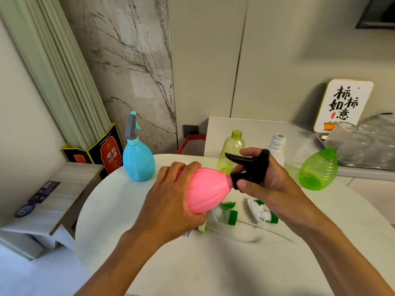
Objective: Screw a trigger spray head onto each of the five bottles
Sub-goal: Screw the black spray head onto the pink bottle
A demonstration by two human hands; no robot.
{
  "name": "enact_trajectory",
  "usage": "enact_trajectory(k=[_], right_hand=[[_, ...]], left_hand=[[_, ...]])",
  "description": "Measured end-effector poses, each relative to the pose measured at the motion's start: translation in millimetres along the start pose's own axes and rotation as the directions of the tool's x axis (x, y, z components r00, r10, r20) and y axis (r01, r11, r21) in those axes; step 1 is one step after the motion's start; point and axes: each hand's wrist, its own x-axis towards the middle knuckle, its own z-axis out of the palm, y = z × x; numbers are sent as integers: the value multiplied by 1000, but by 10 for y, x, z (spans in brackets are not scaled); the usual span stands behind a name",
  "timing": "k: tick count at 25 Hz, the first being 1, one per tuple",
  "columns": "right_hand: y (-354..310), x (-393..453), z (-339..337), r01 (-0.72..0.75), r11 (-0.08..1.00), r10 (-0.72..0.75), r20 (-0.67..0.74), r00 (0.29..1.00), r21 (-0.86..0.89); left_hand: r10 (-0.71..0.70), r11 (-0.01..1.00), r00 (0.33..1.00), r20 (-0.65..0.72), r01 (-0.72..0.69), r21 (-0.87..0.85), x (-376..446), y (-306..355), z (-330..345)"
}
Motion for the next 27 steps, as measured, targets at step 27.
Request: enact_trajectory(k=[27], right_hand=[[-144, -39, -260, 188, 483, -309, 35, 950, -855]], left_hand=[[19, 999, 996, -84, -23, -46, -19, -61, -198]])
